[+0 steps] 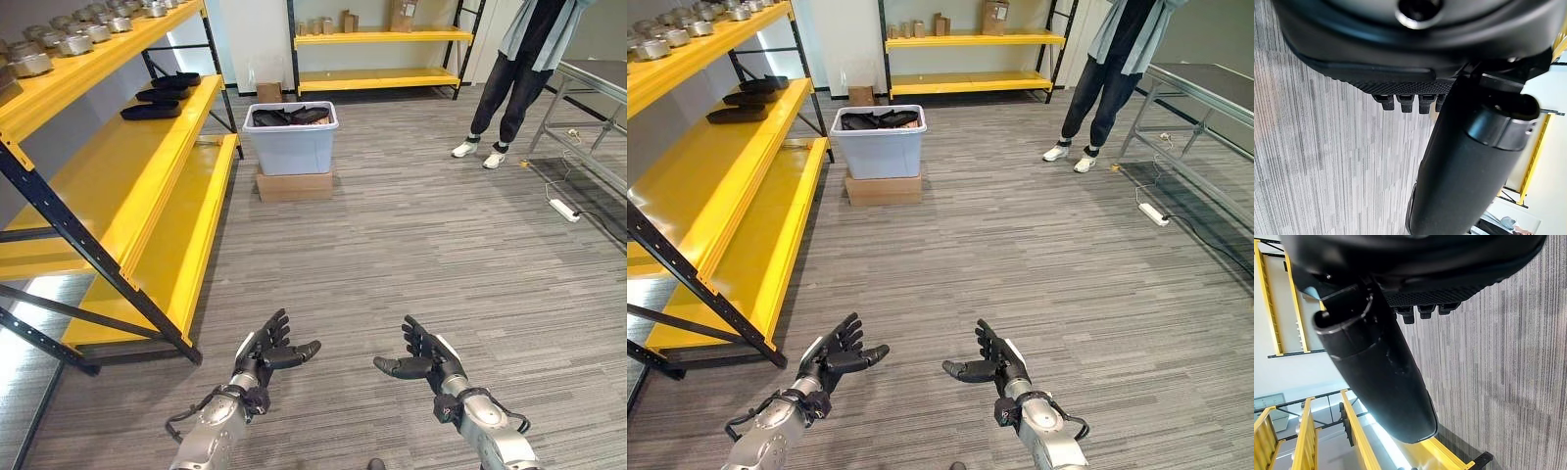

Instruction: Move parts from the plastic box to the shelf.

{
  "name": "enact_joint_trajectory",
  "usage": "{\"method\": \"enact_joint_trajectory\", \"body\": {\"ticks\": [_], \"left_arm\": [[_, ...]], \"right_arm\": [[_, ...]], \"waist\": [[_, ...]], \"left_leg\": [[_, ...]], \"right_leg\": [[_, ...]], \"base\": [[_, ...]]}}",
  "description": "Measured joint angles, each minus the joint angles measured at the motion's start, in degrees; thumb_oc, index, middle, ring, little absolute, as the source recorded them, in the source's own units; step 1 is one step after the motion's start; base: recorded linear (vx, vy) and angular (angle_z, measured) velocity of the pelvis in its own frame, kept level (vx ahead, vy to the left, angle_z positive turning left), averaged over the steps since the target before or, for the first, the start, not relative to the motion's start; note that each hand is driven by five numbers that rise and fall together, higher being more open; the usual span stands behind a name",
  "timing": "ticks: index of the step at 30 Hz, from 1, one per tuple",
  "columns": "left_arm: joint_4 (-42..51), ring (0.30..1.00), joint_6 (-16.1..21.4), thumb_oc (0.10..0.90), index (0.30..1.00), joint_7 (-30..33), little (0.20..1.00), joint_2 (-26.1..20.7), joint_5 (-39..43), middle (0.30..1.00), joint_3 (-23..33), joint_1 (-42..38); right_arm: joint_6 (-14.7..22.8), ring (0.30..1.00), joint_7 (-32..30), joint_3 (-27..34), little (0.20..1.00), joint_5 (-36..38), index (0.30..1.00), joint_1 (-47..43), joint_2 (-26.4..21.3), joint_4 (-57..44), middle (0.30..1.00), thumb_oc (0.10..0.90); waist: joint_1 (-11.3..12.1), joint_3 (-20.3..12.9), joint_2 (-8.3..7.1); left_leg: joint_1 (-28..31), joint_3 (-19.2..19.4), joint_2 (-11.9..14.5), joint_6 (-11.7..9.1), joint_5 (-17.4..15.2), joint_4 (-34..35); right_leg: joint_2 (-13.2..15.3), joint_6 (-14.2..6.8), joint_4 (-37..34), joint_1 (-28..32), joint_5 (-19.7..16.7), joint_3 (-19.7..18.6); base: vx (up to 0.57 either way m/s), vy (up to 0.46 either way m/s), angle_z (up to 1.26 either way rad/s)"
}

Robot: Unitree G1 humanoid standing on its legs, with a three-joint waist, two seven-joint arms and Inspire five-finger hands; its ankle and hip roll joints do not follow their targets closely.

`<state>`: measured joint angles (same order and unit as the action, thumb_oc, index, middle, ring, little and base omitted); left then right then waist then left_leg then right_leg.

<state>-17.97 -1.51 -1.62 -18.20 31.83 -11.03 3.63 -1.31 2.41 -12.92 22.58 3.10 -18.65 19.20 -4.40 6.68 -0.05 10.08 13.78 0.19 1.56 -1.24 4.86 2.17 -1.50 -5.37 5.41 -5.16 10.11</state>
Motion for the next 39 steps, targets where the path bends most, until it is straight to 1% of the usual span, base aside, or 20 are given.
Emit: {"method": "enact_joint_trajectory", "body": {"ticks": [4,7,9,17,20,22,25,31,33,39], "left_arm": [[0.00,1.000,0.00,0.900,1.000,0.08,1.000,0.03,-0.08,1.000,-0.08,0.05],[-0.01,1.000,0.00,0.900,1.000,0.25,1.000,0.68,1.38,1.000,-0.08,0.06],[0.00,1.000,0.00,0.900,1.000,0.28,1.000,1.27,1.46,1.000,-0.09,0.09],[-0.01,1.000,-0.01,0.900,1.000,1.21,1.000,1.19,1.41,1.000,0.32,0.08],[0.00,1.000,-0.26,0.900,1.000,0.92,1.000,1.19,1.62,1.000,0.34,0.10],[-0.01,1.000,-1.03,0.900,1.000,0.70,1.000,1.20,1.67,1.000,0.32,0.18],[0.01,1.000,-1.13,0.900,1.000,-0.41,1.000,1.22,1.69,1.000,0.24,0.33],[0.01,1.000,-1.13,0.900,1.000,2.28,1.000,1.19,1.53,1.000,0.19,0.38],[0.01,1.000,-1.13,0.900,1.000,2.28,1.000,1.18,1.52,1.000,0.21,0.38],[0.00,1.000,-3.22,0.900,1.000,2.05,1.000,1.09,1.25,1.000,0.11,0.47]], "right_arm": [[0.00,1.000,0.00,0.01,1.000,0.01,1.000,0.00,-0.01,0.00,1.000,0.900],[0.00,1.000,-0.14,-0.01,1.000,0.01,1.000,0.13,-0.01,0.00,1.000,0.900],[0.00,1.000,-0.29,-0.03,1.000,0.01,1.000,0.15,0.01,0.00,1.000,0.900],[0.00,1.000,-0.31,-0.03,1.000,0.02,1.000,0.16,0.08,0.00,1.000,0.900],[0.00,1.000,-0.31,-0.02,1.000,0.20,1.000,0.20,0.17,0.00,1.000,0.900],[-0.01,1.000,-0.29,-0.01,1.000,1.42,1.000,0.22,0.36,0.00,1.000,0.900],[-0.03,1.000,-0.16,0.06,1.000,2.29,1.000,0.28,0.37,0.00,1.000,0.900],[-0.37,1.000,0.26,-0.09,1.000,2.29,1.000,0.34,0.39,-0.01,1.000,0.900],[-0.36,1.000,0.39,-0.09,1.000,2.27,1.000,0.34,0.39,-0.01,1.000,0.900],[-0.23,1.000,0.59,-0.09,1.000,2.12,1.000,0.34,0.35,-0.21,1.000,0.900]], "waist": [[-0.03,0.06,-0.06],[-0.02,0.09,-0.11],[0.02,0.11,-0.14],[0.13,0.19,-0.28],[0.10,0.20,-0.27],[0.08,0.22,-0.24],[-0.05,0.25,-0.19],[0.03,0.28,-0.15],[0.06,0.28,-0.15],[0.07,0.35,-0.05]], "left_leg": [[-0.06,-0.01,0.01,-0.02,0.06,-0.01],[0.01,0.03,-0.02,0.07,0.50,-0.03],[0.06,-0.01,-0.06,0.13,0.56,-0.13],[0.13,-0.06,-0.07,0.16,0.52,-0.15],[0.13,-0.02,-0.07,0.15,0.52,-0.02],[0.05,-0.02,-0.06,0.14,0.51,-0.02],[0.08,-0.02,-0.07,0.15,0.51,-0.02],[0.12,-0.05,-0.08,0.16,0.52,-0.04],[0.10,-0.07,-0.08,0.16,0.52,-0.04],[0.05,-0.10,-0.08,0.16,0.52,-0.02]], "right_leg": [[-0.02,-0.06,0.00,-0.12,-0.09,0.01],[-0.04,-0.03,0.00,-0.12,-0.13,0.04],[-0.02,0.39,0.01,-0.12,-0.45,0.07],[0.00,0.36,0.14,0.01,-0.42,0.15],[0.03,-0.07,0.00,0.04,-0.06,0.15],[0.03,-0.08,0.00,0.03,0.00,0.15],[0.03,-0.05,0.00,0.02,-0.03,0.15],[0.03,0.29,0.01,0.01,-0.31,0.19],[0.03,0.29,0.04,0.02,-0.31,0.23],[0.04,-0.01,0.01,0.05,-0.08,0.31]], "base": [[0.00,0.000,0.00],[0.00,0.000,0.00],[0.00,0.000,0.00],[0.00,0.000,0.00],[0.00,0.000,0.00],[0.00,0.000,0.00],[0.00,0.000,0.00],[0.00,0.000,0.00],[0.00,0.000,0.00],[0.00,0.000,0.00]]}}
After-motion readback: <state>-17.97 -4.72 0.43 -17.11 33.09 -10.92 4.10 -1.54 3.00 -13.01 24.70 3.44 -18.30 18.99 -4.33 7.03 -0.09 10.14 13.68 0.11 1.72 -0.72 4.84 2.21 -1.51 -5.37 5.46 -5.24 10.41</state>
